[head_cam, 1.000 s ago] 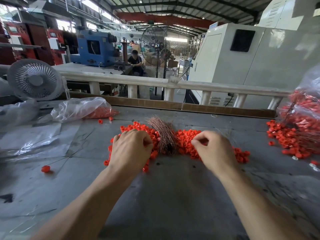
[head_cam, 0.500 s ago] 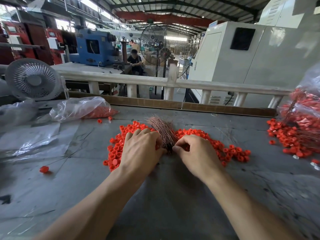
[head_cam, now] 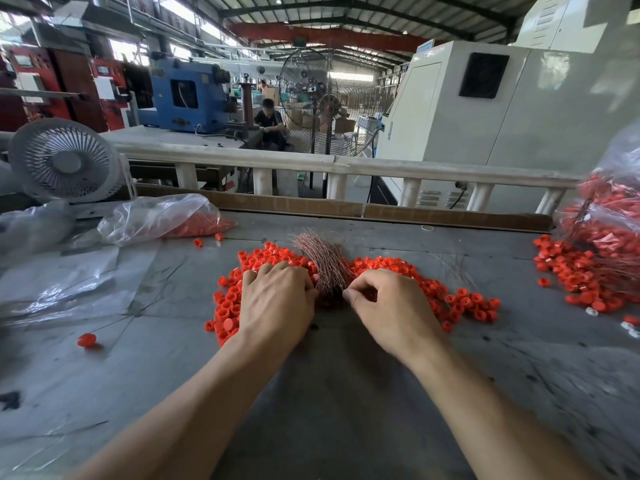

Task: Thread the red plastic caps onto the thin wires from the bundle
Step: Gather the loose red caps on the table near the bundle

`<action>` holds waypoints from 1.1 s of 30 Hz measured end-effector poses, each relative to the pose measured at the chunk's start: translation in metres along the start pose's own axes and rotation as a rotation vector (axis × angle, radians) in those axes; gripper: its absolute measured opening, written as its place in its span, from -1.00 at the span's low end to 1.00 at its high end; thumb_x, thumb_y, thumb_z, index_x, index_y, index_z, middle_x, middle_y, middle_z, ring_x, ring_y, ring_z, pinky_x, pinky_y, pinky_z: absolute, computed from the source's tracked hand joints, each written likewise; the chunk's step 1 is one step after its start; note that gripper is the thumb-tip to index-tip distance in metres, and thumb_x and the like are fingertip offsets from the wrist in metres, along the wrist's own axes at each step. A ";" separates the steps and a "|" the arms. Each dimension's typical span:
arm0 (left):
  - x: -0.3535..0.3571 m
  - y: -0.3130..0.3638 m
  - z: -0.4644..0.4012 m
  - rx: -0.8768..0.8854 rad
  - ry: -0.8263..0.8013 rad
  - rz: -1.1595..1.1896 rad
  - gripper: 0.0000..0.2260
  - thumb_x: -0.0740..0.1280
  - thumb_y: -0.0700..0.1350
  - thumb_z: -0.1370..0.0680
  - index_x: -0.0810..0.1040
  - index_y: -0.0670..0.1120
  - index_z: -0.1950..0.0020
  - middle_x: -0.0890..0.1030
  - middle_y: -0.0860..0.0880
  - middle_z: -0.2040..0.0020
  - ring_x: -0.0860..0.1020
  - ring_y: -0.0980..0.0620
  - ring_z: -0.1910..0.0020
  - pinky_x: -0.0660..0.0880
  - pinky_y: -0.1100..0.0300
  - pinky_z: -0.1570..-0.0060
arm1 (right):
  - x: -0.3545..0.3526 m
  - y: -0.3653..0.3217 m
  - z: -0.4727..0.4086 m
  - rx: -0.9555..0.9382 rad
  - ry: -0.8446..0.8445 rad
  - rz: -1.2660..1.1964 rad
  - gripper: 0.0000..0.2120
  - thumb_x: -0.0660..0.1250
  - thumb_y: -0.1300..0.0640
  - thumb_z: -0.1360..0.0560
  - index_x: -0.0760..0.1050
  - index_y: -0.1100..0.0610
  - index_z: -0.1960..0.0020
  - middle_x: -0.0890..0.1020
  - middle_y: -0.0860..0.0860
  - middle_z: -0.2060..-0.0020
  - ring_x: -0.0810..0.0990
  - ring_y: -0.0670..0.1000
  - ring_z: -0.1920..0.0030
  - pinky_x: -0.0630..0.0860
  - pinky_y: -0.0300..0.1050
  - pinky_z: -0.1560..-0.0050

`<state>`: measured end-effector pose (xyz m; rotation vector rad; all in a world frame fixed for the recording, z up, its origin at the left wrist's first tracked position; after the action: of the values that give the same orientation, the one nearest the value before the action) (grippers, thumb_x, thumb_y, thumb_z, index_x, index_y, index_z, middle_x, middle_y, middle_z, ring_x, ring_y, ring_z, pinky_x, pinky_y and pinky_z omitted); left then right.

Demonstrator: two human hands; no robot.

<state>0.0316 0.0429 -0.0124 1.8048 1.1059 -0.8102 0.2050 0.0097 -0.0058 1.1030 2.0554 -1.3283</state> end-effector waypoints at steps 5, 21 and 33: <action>-0.002 0.000 0.001 -0.011 0.022 0.020 -0.84 0.34 0.12 -0.59 0.62 0.08 0.07 0.61 0.10 0.01 0.49 -0.01 -0.13 0.26 0.05 -0.18 | -0.001 0.000 0.000 0.003 0.001 -0.003 -0.87 0.44 -0.02 -0.55 0.63 -0.01 0.14 0.64 -0.15 0.17 0.59 -0.10 0.08 0.55 -0.01 0.00; -0.031 0.015 0.008 0.095 0.142 -0.023 -0.83 0.22 0.04 -0.47 0.41 0.03 0.29 0.53 0.09 0.24 0.47 -0.04 0.08 0.34 0.01 -0.07 | -0.002 -0.007 0.001 -0.076 -0.002 -0.060 -0.95 0.44 0.05 -0.56 0.66 0.01 0.07 0.66 -0.14 0.15 0.61 -0.11 0.09 0.55 -0.03 0.00; -0.046 0.038 0.022 0.249 0.203 0.096 -0.83 0.39 -0.01 -0.49 0.46 0.03 0.26 0.51 0.12 0.25 0.47 0.00 0.12 0.27 0.13 0.01 | 0.000 -0.025 0.005 -0.228 -0.017 -0.238 -0.73 0.42 0.39 -0.47 0.72 0.05 0.02 0.61 -0.05 0.13 0.59 -0.11 0.12 0.47 -0.29 0.08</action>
<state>0.0463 -0.0028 0.0291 2.1705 1.0732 -0.7460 0.1848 0.0001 0.0058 0.7663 2.3140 -1.1648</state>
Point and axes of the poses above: each hand's wrist, its own z-axis away from the middle knuckle, its own x-axis out of the palm, y = z × x, the point moved 5 cm from there along -z, towards the middle knuckle
